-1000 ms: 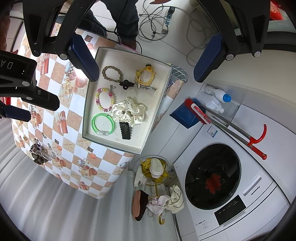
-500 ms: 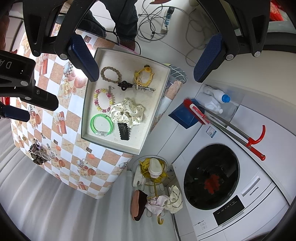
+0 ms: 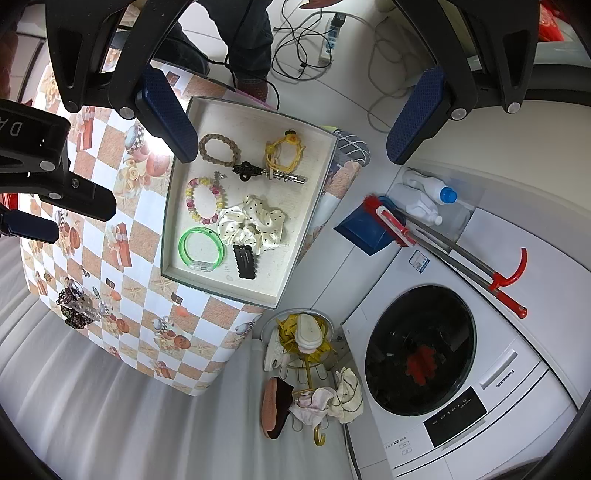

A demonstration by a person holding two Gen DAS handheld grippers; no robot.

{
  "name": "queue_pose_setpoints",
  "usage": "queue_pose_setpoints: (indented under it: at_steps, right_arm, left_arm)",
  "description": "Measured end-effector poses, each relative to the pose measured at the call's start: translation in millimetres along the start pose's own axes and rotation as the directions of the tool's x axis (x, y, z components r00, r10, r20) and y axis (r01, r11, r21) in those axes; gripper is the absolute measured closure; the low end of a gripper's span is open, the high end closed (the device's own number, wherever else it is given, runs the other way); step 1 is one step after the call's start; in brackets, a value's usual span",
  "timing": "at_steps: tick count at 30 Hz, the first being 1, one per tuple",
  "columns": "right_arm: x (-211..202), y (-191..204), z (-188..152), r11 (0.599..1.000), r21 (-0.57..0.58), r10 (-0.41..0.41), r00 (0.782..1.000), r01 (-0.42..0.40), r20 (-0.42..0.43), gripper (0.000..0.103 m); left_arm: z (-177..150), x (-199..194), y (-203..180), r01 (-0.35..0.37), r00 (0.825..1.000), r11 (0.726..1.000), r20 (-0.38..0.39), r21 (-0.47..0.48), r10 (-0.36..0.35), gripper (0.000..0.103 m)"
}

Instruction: Organize jewelry

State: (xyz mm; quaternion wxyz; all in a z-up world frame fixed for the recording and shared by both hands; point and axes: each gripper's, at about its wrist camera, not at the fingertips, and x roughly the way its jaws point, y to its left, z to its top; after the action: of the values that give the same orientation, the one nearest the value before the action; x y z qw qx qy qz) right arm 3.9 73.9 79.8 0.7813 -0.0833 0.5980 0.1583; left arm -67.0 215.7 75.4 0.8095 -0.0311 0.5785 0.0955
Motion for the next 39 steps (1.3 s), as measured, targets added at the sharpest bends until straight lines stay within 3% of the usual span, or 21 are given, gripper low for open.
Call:
queue_pose_setpoints:
  at_steps: [33,39]
  right_arm:
    - [1,0,0,1.0,0.002,0.0,1.0,0.0,-0.001,0.014]
    - [2,1,1,1.0,0.002,0.002,1.0,-0.002,-0.002,0.014]
  left_arm:
    - [0,2,-2,-0.015,1.0,1.0,-0.001,-0.001,0.015,0.0]
    - [0,-1,10,-0.022,0.999,1.0,0.027,-0.002,0.023,0.0]
